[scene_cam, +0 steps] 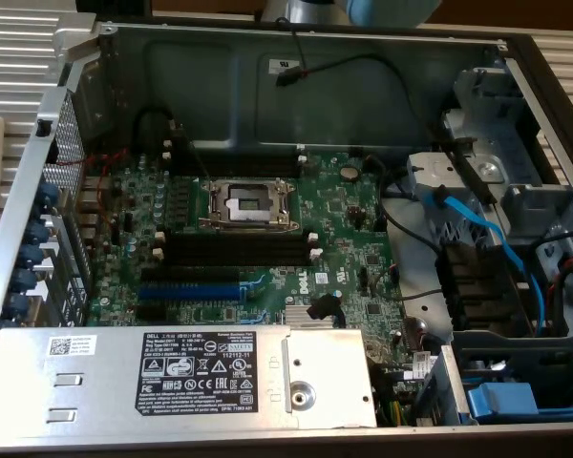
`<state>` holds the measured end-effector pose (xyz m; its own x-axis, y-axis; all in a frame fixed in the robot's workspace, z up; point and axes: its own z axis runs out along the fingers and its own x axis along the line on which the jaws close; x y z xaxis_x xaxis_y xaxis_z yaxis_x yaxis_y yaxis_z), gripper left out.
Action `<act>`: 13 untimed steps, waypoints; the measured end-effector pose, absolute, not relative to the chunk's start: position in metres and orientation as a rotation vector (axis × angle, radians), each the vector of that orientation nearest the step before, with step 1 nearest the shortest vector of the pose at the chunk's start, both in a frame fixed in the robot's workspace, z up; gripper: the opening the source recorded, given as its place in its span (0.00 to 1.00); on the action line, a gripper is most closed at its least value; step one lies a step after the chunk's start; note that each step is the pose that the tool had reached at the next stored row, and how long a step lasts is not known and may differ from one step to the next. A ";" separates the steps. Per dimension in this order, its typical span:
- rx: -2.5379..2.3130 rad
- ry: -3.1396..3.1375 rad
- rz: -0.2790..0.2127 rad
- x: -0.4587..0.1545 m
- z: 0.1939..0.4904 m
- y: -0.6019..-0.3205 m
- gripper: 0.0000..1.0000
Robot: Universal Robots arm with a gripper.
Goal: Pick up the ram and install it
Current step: 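Reach for the ram, then pick up the ram and move it above insertion slot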
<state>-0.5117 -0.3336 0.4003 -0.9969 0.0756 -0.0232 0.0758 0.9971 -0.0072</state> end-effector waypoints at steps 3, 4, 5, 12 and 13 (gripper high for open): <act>0.118 3.117 -0.013 -0.512 0.400 -0.334 0.10; 0.118 3.117 -0.013 -0.512 0.400 -0.334 0.10; 0.118 3.117 -0.013 -0.512 0.400 -0.334 0.10; 0.118 3.117 -0.013 -0.512 0.400 -0.334 0.10; 0.118 3.117 -0.013 -0.512 0.400 -0.334 0.10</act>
